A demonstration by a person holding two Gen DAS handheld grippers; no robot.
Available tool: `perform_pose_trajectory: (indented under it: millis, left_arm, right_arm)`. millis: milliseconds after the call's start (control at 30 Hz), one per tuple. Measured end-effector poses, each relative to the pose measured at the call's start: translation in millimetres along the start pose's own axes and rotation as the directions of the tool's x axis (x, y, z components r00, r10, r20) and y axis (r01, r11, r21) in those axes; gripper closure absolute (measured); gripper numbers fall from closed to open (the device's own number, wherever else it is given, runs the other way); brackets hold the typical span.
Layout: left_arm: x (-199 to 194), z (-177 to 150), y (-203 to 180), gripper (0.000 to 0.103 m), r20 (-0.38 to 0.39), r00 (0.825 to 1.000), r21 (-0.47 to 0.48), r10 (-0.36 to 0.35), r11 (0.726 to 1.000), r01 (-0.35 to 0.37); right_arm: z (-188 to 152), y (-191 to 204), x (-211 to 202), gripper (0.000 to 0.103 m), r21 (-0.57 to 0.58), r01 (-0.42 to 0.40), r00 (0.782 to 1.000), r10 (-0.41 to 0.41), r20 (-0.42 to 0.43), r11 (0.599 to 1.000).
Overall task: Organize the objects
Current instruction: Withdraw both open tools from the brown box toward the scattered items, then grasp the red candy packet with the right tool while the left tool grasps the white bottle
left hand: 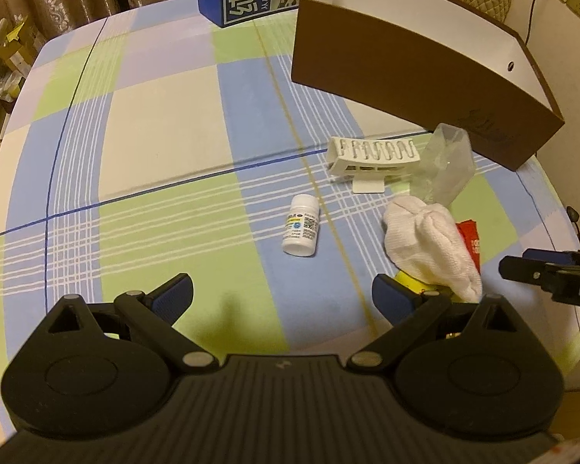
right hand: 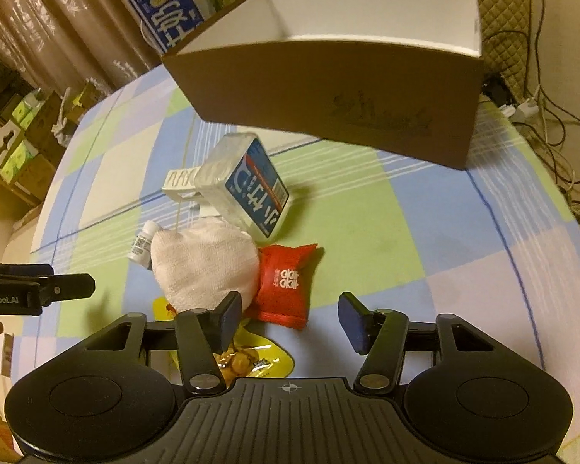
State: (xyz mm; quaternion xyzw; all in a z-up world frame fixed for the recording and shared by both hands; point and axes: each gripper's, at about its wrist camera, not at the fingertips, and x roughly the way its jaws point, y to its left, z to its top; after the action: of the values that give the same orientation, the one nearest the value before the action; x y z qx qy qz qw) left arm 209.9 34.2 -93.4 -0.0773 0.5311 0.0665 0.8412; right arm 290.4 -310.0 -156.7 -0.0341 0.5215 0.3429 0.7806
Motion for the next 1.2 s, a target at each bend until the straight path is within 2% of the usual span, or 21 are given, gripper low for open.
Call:
perform_pose_trajectory:
  millis: [133,567,767,867,1067,1200]
  left_arm:
    - [4,2,4,0.006,-0.003,1.000,-0.006,0.003,1.000,-0.003]
    - [18,7,11,0.006,-0.007,1.000,-0.013,0.016,1.000,-0.016]
    - [31,12,11,0.007,-0.008,1.000,-0.006,0.011,1.000,-0.011]
    - [39,15,9,0.010,-0.008,1.000,0.013,0.012,1.000,-0.012]
    - [56,24,1,0.019,-0.006,1.000,0.071,0.013,0.997,-0.013]
    - [68,28,-7,0.033,-0.010,1.000,0.117,0.006,0.993,-0.005]
  right_arm:
    - [1,2,13,0.057,-0.004,0.006,1.000,-0.006,-0.010,1.000]
    - [8,7,45,0.066,-0.044,0.030,0.999,-0.031,-0.020,0.999]
    - [7,-2,42,0.074,-0.077,0.064,0.998,-0.066,-0.016,0.995]
    - [7,-15,37,0.074,-0.046,0.076,0.997,-0.077,-0.014,0.996]
    - [5,-37,25,0.074,0.005,0.106,0.994,-0.106,-0.010,0.994]
    - [6,-44,20,0.074,0.025,0.115,0.993,-0.115,-0.009,0.993]
